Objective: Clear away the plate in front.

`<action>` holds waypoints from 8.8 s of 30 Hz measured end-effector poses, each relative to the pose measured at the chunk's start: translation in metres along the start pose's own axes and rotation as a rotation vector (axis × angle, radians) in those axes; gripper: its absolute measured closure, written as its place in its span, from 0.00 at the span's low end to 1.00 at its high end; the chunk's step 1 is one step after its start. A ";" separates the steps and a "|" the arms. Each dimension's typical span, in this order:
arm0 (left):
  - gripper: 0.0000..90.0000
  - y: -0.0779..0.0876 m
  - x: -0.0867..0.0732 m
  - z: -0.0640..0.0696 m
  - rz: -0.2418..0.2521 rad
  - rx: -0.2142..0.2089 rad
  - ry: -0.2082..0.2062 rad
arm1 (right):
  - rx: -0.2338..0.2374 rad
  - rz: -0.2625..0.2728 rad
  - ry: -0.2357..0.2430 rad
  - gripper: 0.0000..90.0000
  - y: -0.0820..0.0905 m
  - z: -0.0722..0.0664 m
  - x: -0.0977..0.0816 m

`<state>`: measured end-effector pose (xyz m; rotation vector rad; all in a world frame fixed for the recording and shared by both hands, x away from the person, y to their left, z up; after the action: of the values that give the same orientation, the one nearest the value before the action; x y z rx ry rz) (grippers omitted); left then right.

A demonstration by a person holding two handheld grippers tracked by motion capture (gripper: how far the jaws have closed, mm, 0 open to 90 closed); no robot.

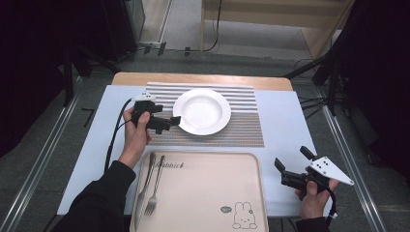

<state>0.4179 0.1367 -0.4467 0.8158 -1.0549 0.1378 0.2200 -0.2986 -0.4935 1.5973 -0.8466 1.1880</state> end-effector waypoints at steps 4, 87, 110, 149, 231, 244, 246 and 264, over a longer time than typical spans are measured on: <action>0.00 -0.006 0.001 -0.005 -0.003 -0.002 0.018 | 0.001 0.000 0.001 0.00 0.000 0.000 0.000; 0.59 -0.100 -0.013 -0.043 -0.184 0.211 0.249 | 0.023 -0.014 -0.030 0.00 -0.004 0.003 -0.002; 0.71 -0.080 -0.002 -0.029 -0.135 0.105 0.174 | 0.014 -0.019 -0.031 0.00 -0.004 0.004 -0.003; 0.91 -0.068 0.002 -0.023 -0.085 0.021 0.318 | 0.009 -0.018 -0.034 0.00 -0.003 0.005 -0.002; 0.91 0.003 -0.036 0.019 -0.022 -0.144 0.271 | 0.010 -0.029 -0.012 0.00 -0.007 0.000 -0.003; 0.90 0.010 -0.048 0.030 -0.031 -0.169 0.273 | 0.011 -0.029 -0.012 0.00 -0.007 0.000 -0.003; 0.90 0.011 -0.049 0.031 -0.031 -0.172 0.272 | 0.011 -0.028 -0.010 0.00 -0.007 0.000 -0.002; 0.90 0.022 -0.066 0.048 -0.056 -0.207 0.254 | 0.011 -0.031 -0.011 0.00 -0.006 -0.001 -0.002</action>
<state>0.3393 0.1383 -0.4772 0.6219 -0.7907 0.0805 0.2247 -0.2953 -0.4972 1.6220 -0.8204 1.1650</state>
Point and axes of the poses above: each handheld gripper's, and its own axes: y roughly backward along the jaws, x roughly out of its top, z roughly to its right, the point moved 3 cm from there along -y, roughly forward along the jaws, and after that the axes turned 1 degree about -y, right-handed, at the moved point
